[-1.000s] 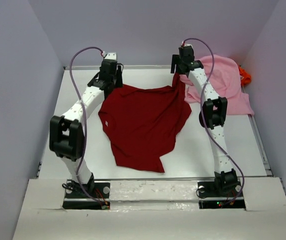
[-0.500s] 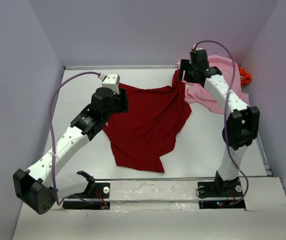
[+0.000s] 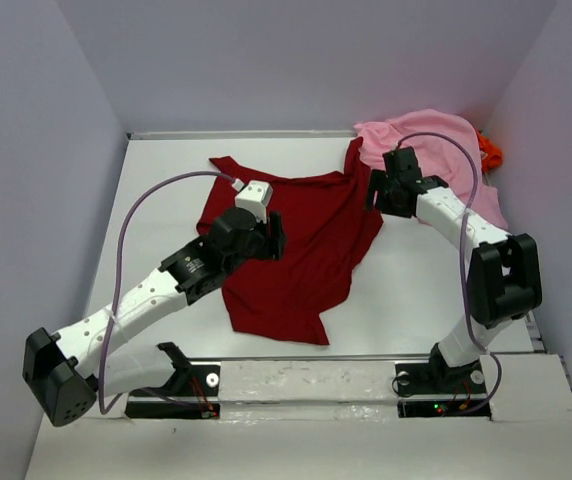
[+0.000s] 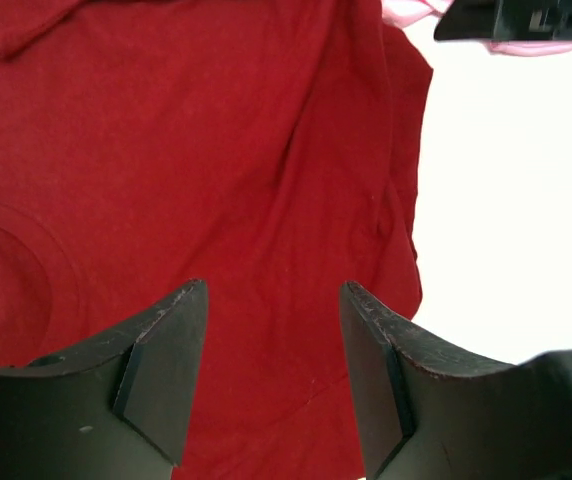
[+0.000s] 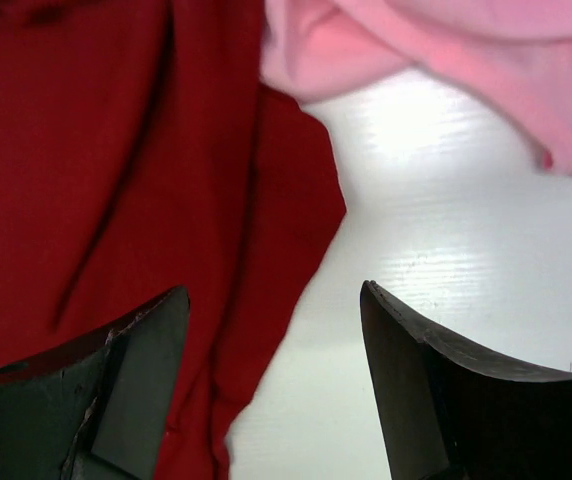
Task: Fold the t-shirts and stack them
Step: Fold the tshirt
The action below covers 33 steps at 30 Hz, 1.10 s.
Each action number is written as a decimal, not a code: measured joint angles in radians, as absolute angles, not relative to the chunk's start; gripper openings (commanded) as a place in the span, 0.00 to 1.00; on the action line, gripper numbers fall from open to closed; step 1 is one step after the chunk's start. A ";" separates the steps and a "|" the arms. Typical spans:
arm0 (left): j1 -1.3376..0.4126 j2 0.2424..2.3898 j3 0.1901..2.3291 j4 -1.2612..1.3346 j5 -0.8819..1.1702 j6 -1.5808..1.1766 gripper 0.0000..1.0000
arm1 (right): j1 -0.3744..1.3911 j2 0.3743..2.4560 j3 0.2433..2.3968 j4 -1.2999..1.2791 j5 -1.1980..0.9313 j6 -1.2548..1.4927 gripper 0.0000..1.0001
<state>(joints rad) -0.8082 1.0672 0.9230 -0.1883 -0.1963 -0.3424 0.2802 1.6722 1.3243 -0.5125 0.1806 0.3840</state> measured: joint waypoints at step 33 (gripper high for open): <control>-1.016 0.888 0.884 -0.259 -0.360 -0.457 0.65 | 0.269 1.888 1.256 -0.373 0.186 0.425 0.69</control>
<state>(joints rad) -1.0161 0.8879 0.8845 -0.2588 -0.3599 -0.4568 0.2691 1.8877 1.2556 -0.3729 0.1864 0.4248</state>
